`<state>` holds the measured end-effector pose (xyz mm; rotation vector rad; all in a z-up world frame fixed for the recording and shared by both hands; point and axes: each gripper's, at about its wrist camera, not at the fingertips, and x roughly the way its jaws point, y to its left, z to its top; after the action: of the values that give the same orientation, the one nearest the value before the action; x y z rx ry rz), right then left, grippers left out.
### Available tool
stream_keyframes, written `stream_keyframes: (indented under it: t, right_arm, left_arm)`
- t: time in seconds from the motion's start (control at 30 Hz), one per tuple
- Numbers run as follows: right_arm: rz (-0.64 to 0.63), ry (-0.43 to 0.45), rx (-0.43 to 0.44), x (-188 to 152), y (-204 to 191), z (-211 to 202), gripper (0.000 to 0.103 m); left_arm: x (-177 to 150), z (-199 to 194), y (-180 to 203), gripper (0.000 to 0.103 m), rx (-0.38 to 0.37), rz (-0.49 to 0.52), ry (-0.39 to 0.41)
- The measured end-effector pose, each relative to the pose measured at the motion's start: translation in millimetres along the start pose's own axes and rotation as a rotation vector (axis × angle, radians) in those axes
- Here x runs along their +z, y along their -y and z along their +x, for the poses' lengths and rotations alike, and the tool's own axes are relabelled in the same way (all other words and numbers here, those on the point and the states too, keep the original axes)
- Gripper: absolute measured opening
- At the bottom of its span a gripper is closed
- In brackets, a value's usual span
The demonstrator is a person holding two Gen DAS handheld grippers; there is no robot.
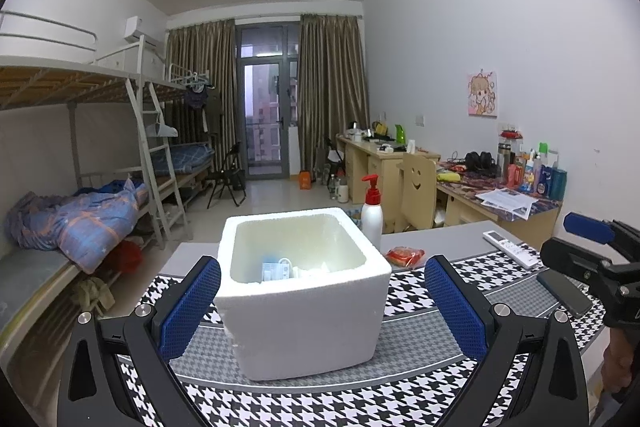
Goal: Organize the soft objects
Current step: 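Withdraw both tools from the box back over the table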
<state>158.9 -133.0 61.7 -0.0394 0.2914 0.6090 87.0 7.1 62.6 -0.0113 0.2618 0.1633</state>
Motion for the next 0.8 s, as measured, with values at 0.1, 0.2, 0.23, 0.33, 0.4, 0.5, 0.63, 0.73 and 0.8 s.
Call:
stream_keyframes:
  t: [0.1, 0.2, 0.23, 0.33, 0.4, 0.5, 0.63, 0.73, 0.8]
  right_arm:
    - [-0.003, 0.020, 0.002, -5.5, -2.4, -5.5, 0.099]
    - [-0.002, 0.028, 0.009, -10.3, -3.9, -9.2, 0.099]
    - [0.001, 0.030, 0.009, -11.4, -4.0, -10.1, 0.099]
    - [0.005, 0.030, 0.012, -16.5, -4.3, -11.0, 0.099]
    - [0.008, 0.034, 0.013, -19.5, -4.4, -12.4, 0.099]
    - [0.009, 0.034, 0.004, -22.9, -5.7, -13.3, 0.100]
    - [0.006, 0.048, 0.006, -28.7, -8.4, -16.3, 0.102]
    - [0.007, 0.046, 0.009, -33.4, -9.4, -15.7, 0.102]
    - [0.013, 0.043, 0.012, -36.5, -9.4, -14.6, 0.102]
  left_arm:
    - [-3.7, -5.8, 1.2, 0.102, 0.001, -0.002, 0.007]
    - [-7.9, -9.7, 1.8, 0.102, -0.003, -0.008, 0.013]
    - [-9.0, -10.6, 2.4, 0.102, -0.006, -0.012, 0.014]
    - [-11.2, -14.3, 3.4, 0.102, -0.009, -0.021, 0.023]
    - [-13.6, -16.7, 4.3, 0.102, -0.011, -0.022, 0.026]
    - [-16.6, -20.6, 4.3, 0.102, -0.006, -0.023, 0.033]
    - [-19.5, -24.9, 2.4, 0.102, 0.000, -0.032, 0.044]
    - [-23.2, -27.8, 1.7, 0.102, 0.007, -0.038, 0.051]
    - [-26.9, -29.1, 1.3, 0.102, 0.010, -0.041, 0.056]
